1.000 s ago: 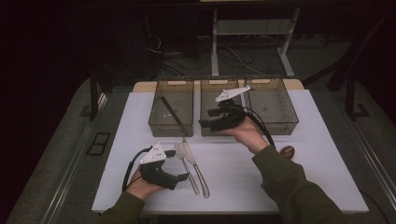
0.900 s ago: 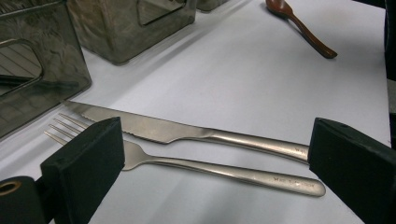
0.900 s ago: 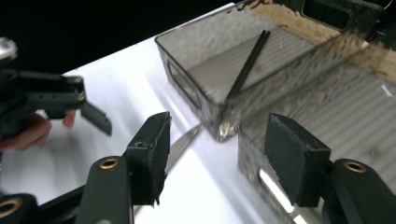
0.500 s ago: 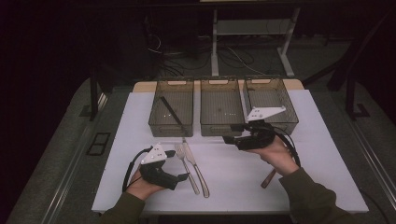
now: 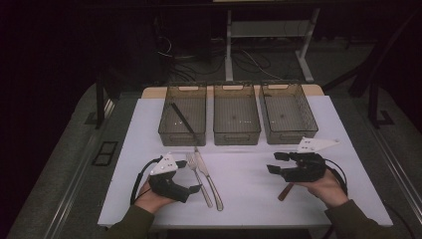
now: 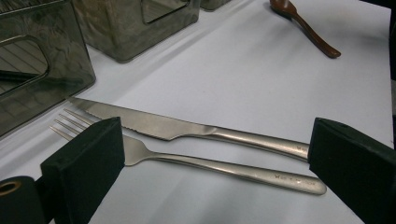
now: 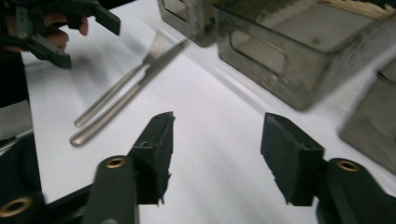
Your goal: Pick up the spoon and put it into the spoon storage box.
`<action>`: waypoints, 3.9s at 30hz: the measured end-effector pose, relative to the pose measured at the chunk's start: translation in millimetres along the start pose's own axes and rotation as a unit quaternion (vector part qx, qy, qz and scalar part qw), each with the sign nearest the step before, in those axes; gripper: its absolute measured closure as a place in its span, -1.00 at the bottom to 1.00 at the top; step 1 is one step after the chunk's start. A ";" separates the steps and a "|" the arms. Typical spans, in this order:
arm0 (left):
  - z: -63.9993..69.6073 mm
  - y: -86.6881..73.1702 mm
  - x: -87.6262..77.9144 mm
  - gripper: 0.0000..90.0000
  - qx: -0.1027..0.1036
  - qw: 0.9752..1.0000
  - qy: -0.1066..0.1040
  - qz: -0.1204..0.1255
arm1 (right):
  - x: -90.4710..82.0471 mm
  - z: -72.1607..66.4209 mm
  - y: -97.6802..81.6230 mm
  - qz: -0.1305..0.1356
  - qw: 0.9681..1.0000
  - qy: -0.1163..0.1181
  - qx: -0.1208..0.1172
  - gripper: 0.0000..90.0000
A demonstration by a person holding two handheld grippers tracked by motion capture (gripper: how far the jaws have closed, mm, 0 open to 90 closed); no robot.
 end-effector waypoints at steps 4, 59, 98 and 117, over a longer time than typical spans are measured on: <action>1.0 0.3 1.1 -0.94 0.000 1.000 0.001 0.001 | -13.7 13.7 -15.7 0.003 1.000 -0.025 0.010 0.28; -5.4 -2.4 -2.0 -0.94 0.002 1.000 0.004 0.003 | -1.8 58.3 -72.6 -0.074 0.994 -0.083 0.017 0.97; -1.8 -1.6 -1.0 -0.94 0.006 1.000 0.001 0.001 | -0.6 78.8 -23.1 -0.004 0.995 -0.092 0.038 0.38; -1.7 -2.0 0.5 -0.94 0.005 1.000 0.001 0.000 | -36.8 147.1 -19.8 -0.006 0.985 -0.148 0.089 0.07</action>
Point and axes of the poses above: each handheld gripper's, and its own axes: x roughly forward along the jaws, y roughly out of its top, z roughly to its right, the point moved 10 cm from there along x, roughly forward along the jaws, and after that the axes turned 15 degrees about x, right-handed, at the moved point
